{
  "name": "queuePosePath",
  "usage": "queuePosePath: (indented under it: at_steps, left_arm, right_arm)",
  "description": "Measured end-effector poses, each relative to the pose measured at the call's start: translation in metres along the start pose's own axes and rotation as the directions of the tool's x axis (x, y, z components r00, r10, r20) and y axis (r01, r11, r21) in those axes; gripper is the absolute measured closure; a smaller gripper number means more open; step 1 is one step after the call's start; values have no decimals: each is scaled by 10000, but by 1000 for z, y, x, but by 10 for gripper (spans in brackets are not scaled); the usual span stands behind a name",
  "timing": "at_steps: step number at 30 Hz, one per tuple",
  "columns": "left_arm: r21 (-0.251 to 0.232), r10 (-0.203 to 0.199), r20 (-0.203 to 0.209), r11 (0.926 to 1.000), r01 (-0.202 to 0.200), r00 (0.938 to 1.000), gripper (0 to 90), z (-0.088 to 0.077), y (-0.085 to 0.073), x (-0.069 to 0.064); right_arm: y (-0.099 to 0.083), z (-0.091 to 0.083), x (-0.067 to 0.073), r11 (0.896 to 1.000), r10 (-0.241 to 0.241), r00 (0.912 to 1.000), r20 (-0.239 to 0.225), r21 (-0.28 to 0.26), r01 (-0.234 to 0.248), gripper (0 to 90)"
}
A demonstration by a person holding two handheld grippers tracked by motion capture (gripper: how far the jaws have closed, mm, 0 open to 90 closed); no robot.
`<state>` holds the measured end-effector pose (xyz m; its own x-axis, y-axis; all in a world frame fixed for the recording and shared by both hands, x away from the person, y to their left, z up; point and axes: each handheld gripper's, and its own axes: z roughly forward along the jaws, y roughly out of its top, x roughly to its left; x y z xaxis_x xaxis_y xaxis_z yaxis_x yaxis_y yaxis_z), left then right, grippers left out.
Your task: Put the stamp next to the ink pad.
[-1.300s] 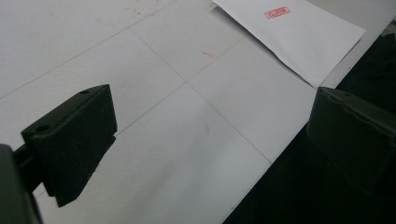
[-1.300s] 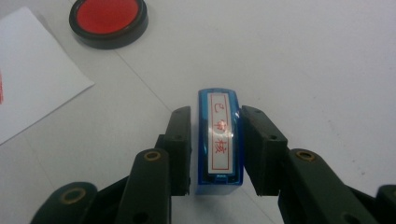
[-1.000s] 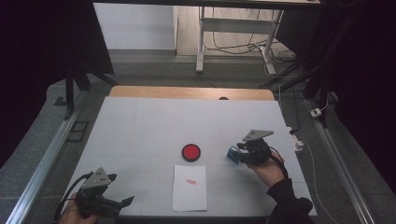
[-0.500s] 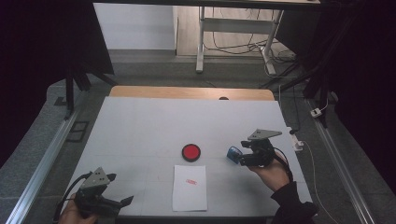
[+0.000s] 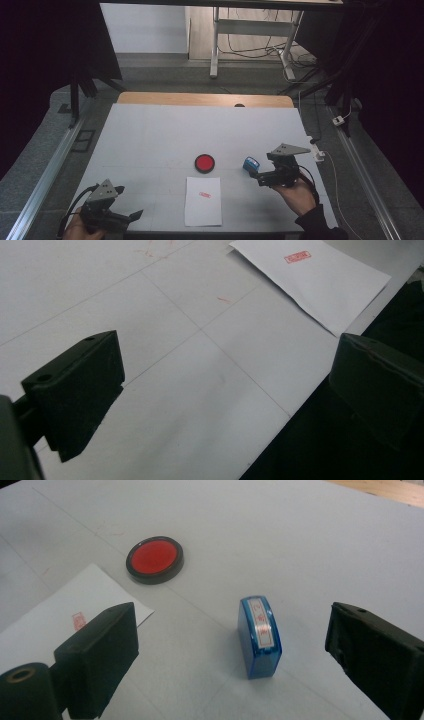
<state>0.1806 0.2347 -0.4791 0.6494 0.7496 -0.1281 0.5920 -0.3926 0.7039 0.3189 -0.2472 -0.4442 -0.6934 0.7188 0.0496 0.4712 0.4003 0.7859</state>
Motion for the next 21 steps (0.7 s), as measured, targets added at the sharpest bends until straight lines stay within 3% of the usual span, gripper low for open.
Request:
queuePosePath:
  at_steps: [21]
  left_arm:
    - [-13,-90,-4,10000,90,10000,15,0,0,1]
  right_arm:
    - [-34,-45,9,9992,330,9961,824,-246,-311,0]
